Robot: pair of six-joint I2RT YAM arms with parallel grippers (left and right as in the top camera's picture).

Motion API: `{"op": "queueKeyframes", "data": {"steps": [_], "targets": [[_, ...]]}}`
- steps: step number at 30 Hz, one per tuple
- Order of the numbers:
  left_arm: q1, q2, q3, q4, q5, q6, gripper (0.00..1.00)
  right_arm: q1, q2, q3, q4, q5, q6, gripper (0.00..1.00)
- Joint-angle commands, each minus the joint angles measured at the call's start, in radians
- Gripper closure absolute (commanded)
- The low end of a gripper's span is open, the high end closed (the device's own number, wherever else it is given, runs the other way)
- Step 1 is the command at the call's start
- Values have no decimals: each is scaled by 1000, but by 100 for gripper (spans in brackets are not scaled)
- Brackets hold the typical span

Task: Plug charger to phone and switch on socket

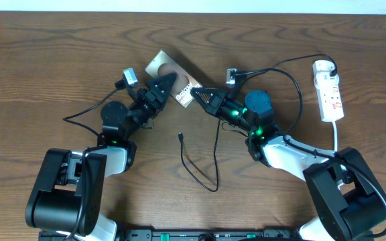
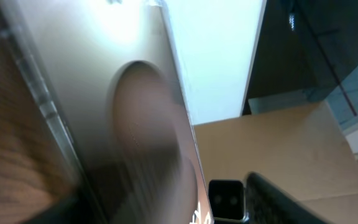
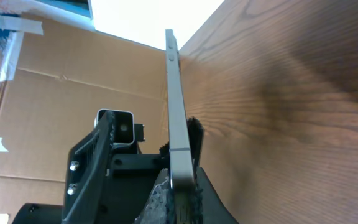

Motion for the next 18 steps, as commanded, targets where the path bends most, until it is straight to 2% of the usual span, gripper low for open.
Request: {"op": "queueKeyframes", "data": {"steps": [1,5,12,15,18], "targets": [[-4,0,18,45,-5,-39,51,16,1,19,-6,-18,11,99],[-4,0,18,54,-5,-47,64,26,1,19,-27,-29,42,99],[-4,0,18,53,0,-43,64,25,1,19,-39,-101,51,99],[-4,0,18,53,3,-39,69,25,1,19,-38,-142,35,99],[-4,0,18,53,10,-36,66,25,1,19,-37,-181,11,99]]}}
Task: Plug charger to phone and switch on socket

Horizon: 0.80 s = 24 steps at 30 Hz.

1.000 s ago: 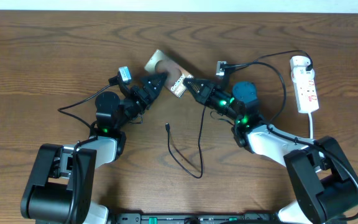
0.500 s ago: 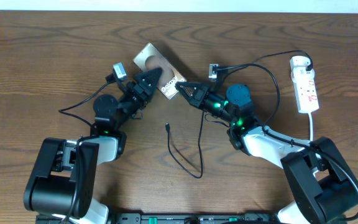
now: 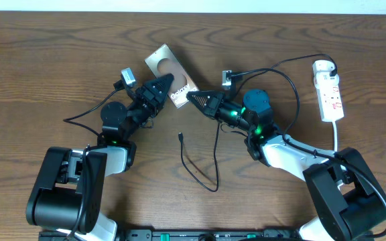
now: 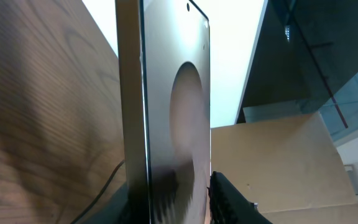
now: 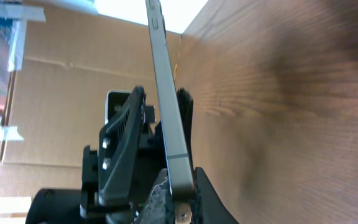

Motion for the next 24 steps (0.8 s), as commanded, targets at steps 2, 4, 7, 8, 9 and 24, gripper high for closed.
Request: {"op": "queueKeyframes", "data": {"steps": [2,4,7,8,9,24], "targets": [[-6,-11,18,33,39,13,52,20,1,7,-5,-103,-56,99],[-6,-11,18,34,46,14,41,20,1,7,6,-117,-65,99],[-6,-11,18,34,51,14,35,19,1,7,20,-130,-69,99],[-6,-11,18,34,51,13,36,19,1,7,20,-130,-70,99],[-6,-11,18,34,52,13,37,19,1,7,21,-134,-74,99],[-5,-11,18,34,53,14,93,10,1,7,31,-228,-165,81]]}}
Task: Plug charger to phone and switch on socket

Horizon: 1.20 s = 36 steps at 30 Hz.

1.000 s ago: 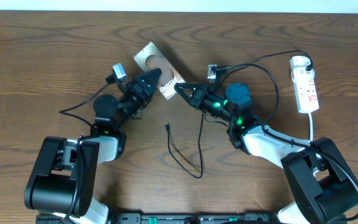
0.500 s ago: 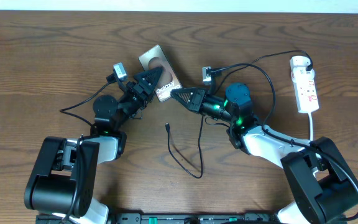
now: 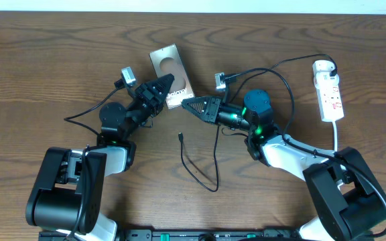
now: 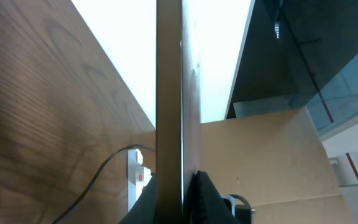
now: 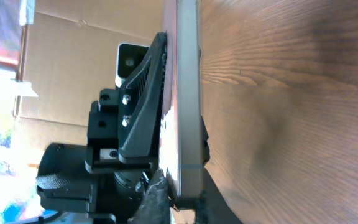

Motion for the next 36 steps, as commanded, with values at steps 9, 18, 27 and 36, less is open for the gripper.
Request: {"op": "queueKeyframes", "data": {"steps": [9,18,27,36], "targets": [[71,-10,16,-29,48,-19,93,-198,-27,7,62,-254,-142,25],[79,-10,61,-324,36,-475,93,-264,-55,7,-438,-188,-445,21],[79,-9,169,-385,144,-599,93,-264,-187,7,-787,-32,-687,21],[79,-9,173,-430,161,-634,93,-260,-301,7,-1063,124,-822,12]]}}
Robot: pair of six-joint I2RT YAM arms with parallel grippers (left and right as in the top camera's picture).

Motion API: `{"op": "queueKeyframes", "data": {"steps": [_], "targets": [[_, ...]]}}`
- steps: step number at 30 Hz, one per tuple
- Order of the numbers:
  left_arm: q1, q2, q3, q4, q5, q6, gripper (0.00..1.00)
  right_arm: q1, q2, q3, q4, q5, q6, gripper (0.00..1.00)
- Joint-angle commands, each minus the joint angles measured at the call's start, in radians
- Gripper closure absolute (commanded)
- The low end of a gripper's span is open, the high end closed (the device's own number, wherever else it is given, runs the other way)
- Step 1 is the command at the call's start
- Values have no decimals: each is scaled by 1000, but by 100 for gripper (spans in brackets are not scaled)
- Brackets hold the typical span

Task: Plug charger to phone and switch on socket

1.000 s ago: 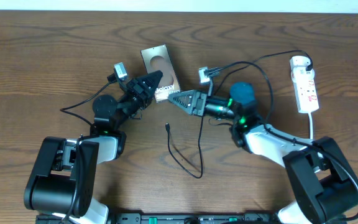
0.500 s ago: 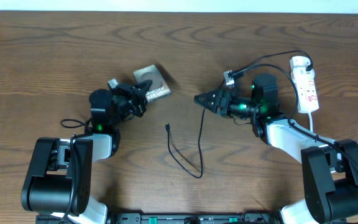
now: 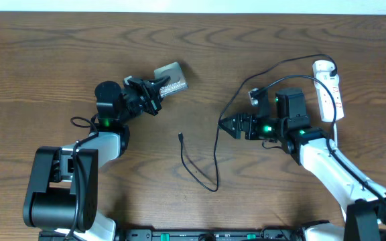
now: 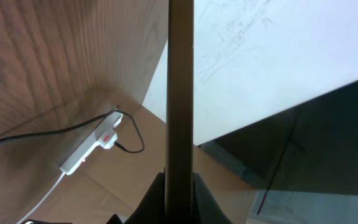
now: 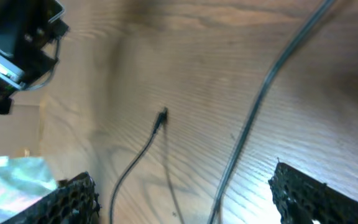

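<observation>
The gold phone [image 3: 169,76] is held off the table by its lower end, with my left gripper [image 3: 154,90] shut on it. In the left wrist view the phone [image 4: 180,93] shows edge-on, rising straight up from between the jaws. The black charger cable [image 3: 214,150] lies loose on the wood, its plug [image 3: 180,137] free at mid-table. My right gripper [image 3: 228,126] hangs open to the right of the plug, nothing between its fingers [image 5: 303,193]. The plug [image 5: 162,116] and the cable [image 5: 260,106] lie ahead of it.
The white power strip [image 3: 328,84] lies at the far right edge with the cable plugged into its top end; it also shows as the strip [image 4: 92,146] in the left wrist view. The brown table [image 3: 59,40] runs past all sides.
My right gripper has let go of the phone, opened and drawn back to the right. The left gripper alone now holds the phone, further left and turned.
Both grippers were shut on the phone, one at each side, with it lying diagonally at the table's back middle. Over the two later moments the phone stood turned more upright between them. Now only the left gripper holds it and the right is open near the cable.
</observation>
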Motion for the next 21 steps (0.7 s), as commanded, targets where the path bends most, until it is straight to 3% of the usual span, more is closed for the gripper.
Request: {"op": "queueKeyframes", "data": {"steps": [1,5,16,21], "targets": [[3,-11,26,0,28,-35,93,-4,-32,1,-50,76,-90,11],[3,-11,26,0,26,-35,93,-3,-33,1,-88,99,-92,1],[3,-11,25,0,0,-16,93,-3,-33,1,-90,98,-72,1],[3,-11,25,0,1,0,93,8,-33,1,65,-31,13,1]]}}
